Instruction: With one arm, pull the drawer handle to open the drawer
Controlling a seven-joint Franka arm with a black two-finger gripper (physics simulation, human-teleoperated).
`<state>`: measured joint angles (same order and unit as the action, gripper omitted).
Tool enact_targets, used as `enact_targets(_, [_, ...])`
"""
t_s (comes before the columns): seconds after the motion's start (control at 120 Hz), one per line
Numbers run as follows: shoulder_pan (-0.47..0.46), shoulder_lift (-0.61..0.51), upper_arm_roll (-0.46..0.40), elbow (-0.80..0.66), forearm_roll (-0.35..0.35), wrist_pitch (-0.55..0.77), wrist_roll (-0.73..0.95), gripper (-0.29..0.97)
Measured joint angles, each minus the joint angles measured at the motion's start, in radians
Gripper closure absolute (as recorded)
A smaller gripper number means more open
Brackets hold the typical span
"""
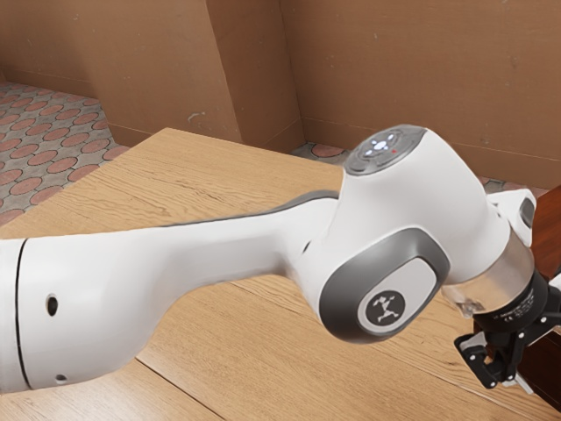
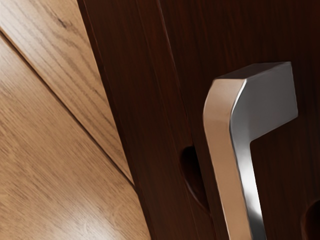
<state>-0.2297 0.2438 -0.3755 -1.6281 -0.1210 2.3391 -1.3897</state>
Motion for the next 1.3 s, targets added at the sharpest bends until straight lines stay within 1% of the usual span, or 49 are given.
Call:
enact_targets(0.217, [0.0,-0.009,0.001,-0.014,0.0,0.006,-0.006,0.09])
enact_targets(0.5, [-0.005,-0.028,0.001,-0.034,0.001,0.007,-0.017,0.23])
enact_targets(0.642, [-0.004,-0.05,0.001,-0.059,0.002,0.007,-0.02,0.28])
enact_targets(0.883, [-0.004,-0.107,0.0,-0.124,-0.003,0.01,-0.029,0.31])
enact_targets(1.067, [-0.006,-0.176,0.0,-0.21,-0.008,0.027,-0.037,0.31])
enact_targets(1.3, [-0.005,-0.251,-0.004,-0.298,-0.032,0.042,-0.049,0.32])
